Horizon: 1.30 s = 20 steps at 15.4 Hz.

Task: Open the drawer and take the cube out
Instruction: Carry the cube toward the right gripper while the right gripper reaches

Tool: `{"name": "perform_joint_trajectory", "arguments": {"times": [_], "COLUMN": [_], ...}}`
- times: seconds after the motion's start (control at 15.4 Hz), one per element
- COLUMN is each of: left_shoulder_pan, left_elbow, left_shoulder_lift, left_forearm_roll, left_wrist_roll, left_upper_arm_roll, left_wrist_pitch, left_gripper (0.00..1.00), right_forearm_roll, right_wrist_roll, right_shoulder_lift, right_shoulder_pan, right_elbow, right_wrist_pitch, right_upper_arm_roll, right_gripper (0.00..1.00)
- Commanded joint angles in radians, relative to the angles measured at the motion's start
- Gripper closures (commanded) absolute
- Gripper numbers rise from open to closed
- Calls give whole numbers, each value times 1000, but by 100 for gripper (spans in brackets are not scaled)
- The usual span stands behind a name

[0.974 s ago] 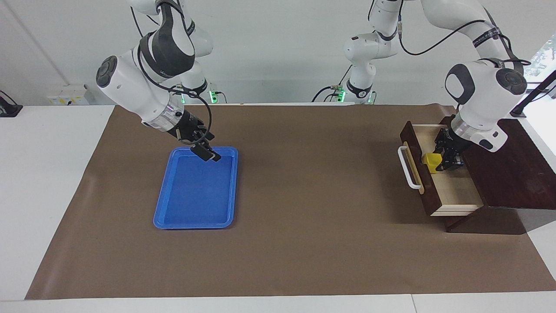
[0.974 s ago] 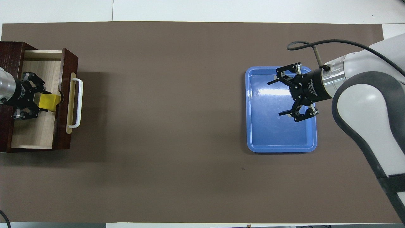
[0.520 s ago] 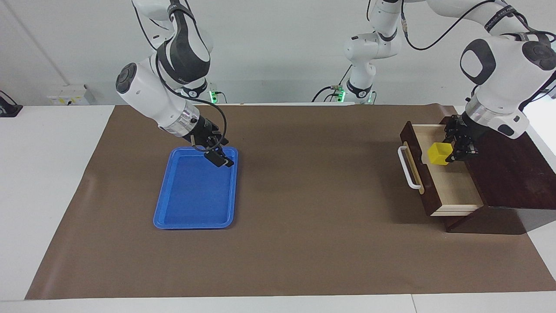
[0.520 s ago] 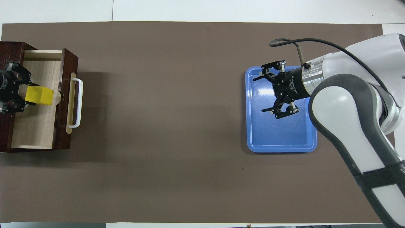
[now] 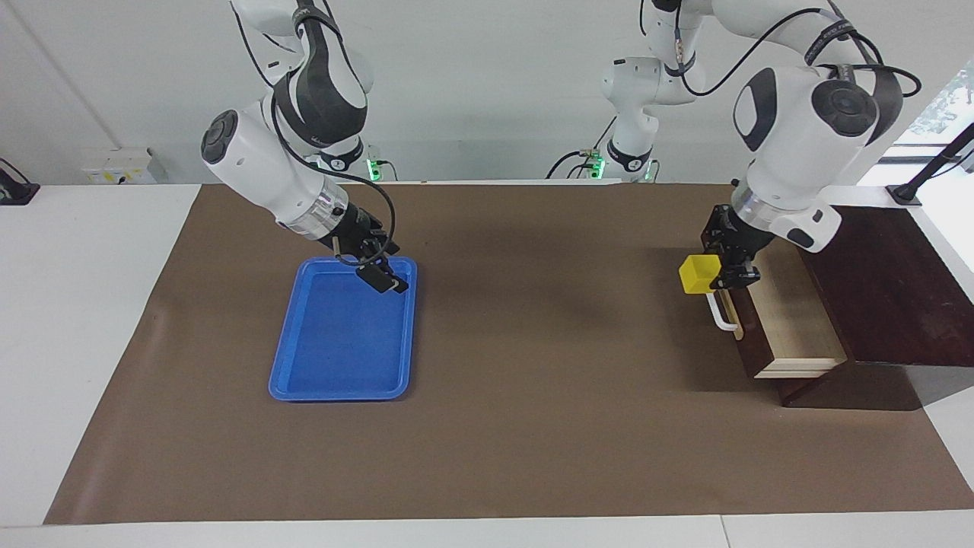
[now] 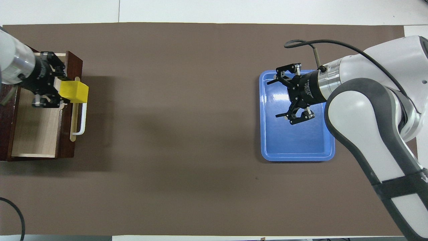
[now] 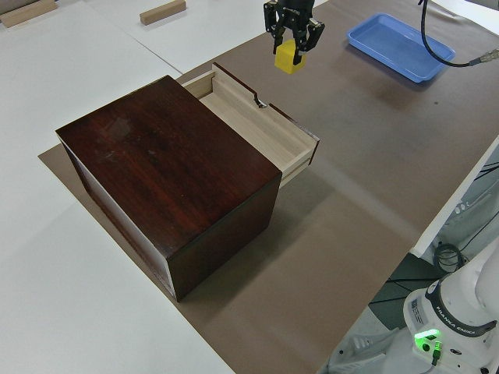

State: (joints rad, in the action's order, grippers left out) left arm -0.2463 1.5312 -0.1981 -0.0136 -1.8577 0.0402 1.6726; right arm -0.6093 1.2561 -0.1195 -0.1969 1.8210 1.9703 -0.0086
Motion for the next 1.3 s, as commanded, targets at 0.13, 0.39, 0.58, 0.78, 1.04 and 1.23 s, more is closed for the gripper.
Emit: {"name": "perform_joint_trajectory", "arguments": {"times": [0.13, 0.39, 0.58, 0.78, 1.04, 1.23], "left_shoulder_pan": [-119, -157, -198, -206, -214, -215], "left_elbow": [-75, -124, -125, -123, -123, -121], "left_shoulder_lift": [-29, -52, -70, -77, -78, -78], "left_forearm_roll": [14, 46, 46, 44, 44, 40], "left_wrist_roll": [-150, -170, -189, -196, -196, -196], "left_upper_arm_roll": [-14, -11, -13, -13, -13, -13], "left_wrist_pitch": [-33, -50, -36, -28, -22, -17], "left_gripper": [100, 100, 100, 100, 100, 100], "right_forearm_roll": [-99, -174, -201, -222, -283, -283], "right_wrist_roll": [81, 152, 169, 201, 256, 316], "right_shoulder_lift": [-21, -40, -40, -74, -126, -193], "right_shoulder_pan": [-42, -111, -153, -197, -216, -266], "right_elbow": [6, 6, 9, -2, -58, -121], "right_wrist_pitch": [51, 156, 173, 171, 162, 191], "right_upper_arm_roll": [1, 2, 1, 2, 1, 1], "right_gripper": [0, 0, 0, 0, 0, 0]}}
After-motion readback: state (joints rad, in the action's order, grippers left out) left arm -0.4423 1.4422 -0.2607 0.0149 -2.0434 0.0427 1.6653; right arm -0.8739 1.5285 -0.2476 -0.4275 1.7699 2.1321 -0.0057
